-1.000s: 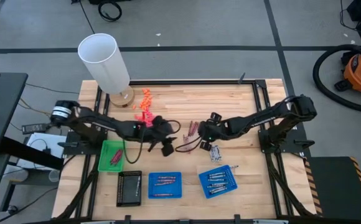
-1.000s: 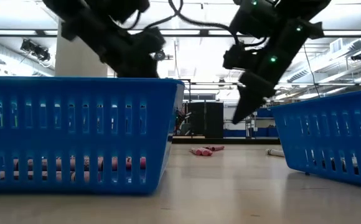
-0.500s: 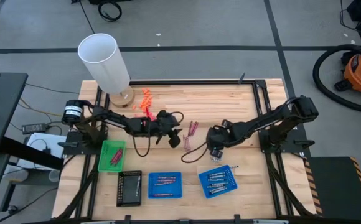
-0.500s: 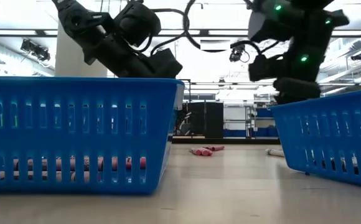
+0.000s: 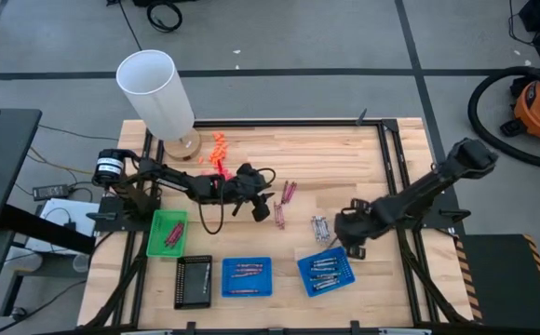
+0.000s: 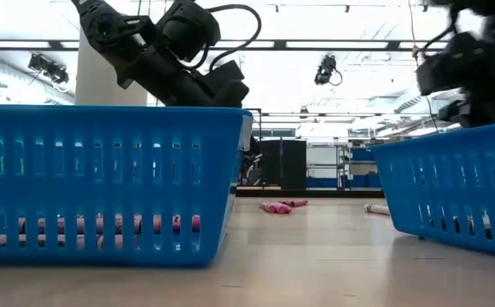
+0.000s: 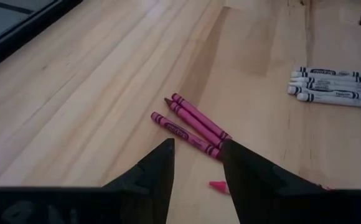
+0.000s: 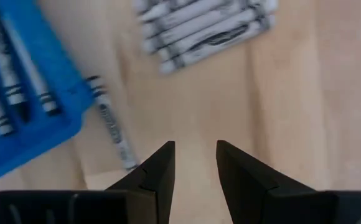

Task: Sort crayons
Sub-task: Put the black crayon into the right blue basket

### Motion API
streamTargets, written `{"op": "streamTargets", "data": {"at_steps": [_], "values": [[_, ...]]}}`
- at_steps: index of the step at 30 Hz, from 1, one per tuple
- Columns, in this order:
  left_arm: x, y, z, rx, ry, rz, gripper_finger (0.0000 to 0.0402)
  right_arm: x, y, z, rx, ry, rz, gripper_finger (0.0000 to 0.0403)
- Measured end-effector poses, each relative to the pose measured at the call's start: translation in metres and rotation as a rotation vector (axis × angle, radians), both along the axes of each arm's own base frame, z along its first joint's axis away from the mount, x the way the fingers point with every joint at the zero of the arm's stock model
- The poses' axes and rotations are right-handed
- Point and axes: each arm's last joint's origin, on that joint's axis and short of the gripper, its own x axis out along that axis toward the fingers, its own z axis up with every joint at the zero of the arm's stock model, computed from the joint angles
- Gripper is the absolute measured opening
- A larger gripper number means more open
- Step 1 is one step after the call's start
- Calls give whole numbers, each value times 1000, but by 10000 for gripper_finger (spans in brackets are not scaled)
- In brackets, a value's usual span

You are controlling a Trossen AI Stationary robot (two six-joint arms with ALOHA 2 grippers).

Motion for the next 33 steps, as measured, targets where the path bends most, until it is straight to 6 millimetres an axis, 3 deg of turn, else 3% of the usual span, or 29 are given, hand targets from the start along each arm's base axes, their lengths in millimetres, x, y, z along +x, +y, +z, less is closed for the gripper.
{"op": "streamTargets", "data": {"at_steps": [6, 14, 33], "values": [[0, 5, 1, 36, 2, -8, 144, -22, 17, -9, -27, -84, 6, 120], [0, 10, 2, 36, -3, 6, 144, -33, 35, -20, -33, -191, 21, 115], [0, 10, 1, 33, -2, 9, 144, -34, 50, -46, -48, -181, 33, 118]]}}
